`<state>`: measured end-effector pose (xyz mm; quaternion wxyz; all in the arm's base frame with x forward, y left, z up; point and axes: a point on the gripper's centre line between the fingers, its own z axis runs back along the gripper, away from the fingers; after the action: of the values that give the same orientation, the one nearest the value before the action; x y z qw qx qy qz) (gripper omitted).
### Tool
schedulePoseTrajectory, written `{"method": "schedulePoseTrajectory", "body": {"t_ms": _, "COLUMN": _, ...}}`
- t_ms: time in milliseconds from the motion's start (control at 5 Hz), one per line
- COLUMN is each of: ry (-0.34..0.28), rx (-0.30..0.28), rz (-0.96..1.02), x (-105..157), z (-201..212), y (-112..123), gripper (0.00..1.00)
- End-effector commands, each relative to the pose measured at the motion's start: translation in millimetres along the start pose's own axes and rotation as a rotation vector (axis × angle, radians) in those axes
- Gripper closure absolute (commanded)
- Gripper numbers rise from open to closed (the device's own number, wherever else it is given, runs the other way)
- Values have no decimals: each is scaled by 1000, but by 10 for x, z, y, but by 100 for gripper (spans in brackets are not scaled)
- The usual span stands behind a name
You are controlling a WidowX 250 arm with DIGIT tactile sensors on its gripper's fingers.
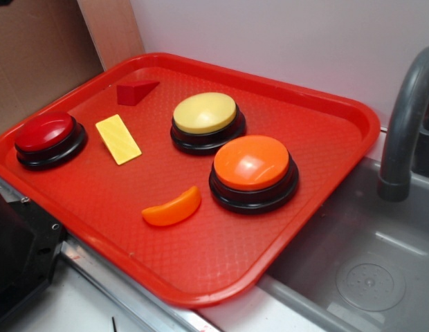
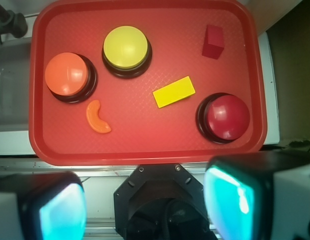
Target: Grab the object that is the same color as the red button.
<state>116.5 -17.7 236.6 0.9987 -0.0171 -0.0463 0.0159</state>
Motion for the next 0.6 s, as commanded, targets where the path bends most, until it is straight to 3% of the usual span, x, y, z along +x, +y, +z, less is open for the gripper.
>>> {"method": "schedulePoseTrajectory", "body": {"t_ms": 0, "ry": 0, "rx": 0, "rz": 0, "x": 0, "z": 0, "y": 0, "gripper": 0}}
{"method": "schedulePoseTrajectory", "body": {"t_ms": 200, "ry": 50, "rx": 21, "rz": 143, "x": 132, "z": -244, "y": 489, "gripper": 0}}
{"method": "schedulePoseTrajectory", "body": {"t_ms": 400, "ry": 22, "rx": -16, "rz": 193, "x": 360, "z": -383, "y": 584, "gripper": 0}}
